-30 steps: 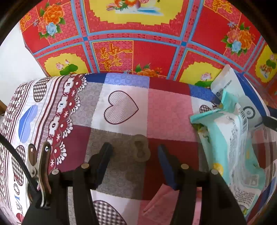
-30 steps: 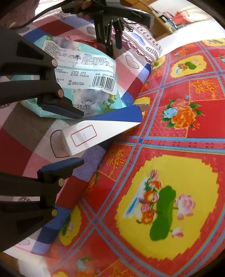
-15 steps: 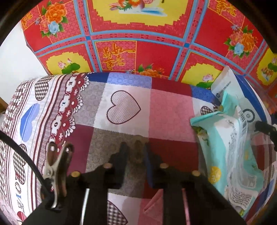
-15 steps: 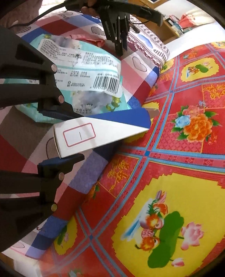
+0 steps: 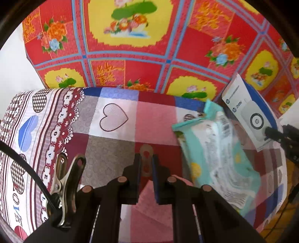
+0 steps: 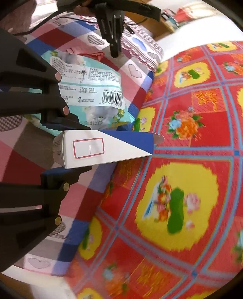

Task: Collect trash
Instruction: 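Close the left gripper on the beige clip while the right closes on the white box, then carry the beige clip and the white box over the red bucket, then lower both grippers into the bucket and open them to drop the items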

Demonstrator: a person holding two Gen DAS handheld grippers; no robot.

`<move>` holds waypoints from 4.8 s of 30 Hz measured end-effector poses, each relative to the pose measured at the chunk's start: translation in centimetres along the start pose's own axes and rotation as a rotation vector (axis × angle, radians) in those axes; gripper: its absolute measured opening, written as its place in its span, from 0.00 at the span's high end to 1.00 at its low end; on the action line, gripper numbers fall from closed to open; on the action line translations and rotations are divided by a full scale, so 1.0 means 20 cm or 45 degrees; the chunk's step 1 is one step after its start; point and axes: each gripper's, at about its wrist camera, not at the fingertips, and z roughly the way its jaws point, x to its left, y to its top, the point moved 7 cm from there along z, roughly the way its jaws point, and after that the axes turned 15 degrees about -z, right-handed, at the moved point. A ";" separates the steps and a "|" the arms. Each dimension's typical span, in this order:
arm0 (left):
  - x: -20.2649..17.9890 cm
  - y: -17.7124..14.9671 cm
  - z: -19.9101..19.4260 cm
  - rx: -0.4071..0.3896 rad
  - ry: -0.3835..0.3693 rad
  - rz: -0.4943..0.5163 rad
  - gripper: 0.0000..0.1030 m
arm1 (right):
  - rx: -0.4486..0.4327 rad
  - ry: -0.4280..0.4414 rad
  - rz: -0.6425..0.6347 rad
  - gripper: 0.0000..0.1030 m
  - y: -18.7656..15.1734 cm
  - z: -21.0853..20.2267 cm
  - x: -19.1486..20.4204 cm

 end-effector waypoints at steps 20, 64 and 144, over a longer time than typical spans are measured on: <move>-0.13 -0.20 -0.32 0.009 -0.146 0.161 0.89 | -0.107 -0.061 0.456 0.69 -0.38 -0.41 0.30; -0.88 -1.01 -0.55 0.174 -0.438 0.714 0.89 | -0.081 -0.398 1.012 0.69 -1.34 -1.06 0.55; -2.12 -3.73 0.27 0.883 -0.403 1.629 0.71 | 0.364 -0.545 1.968 0.67 -3.92 -1.11 0.56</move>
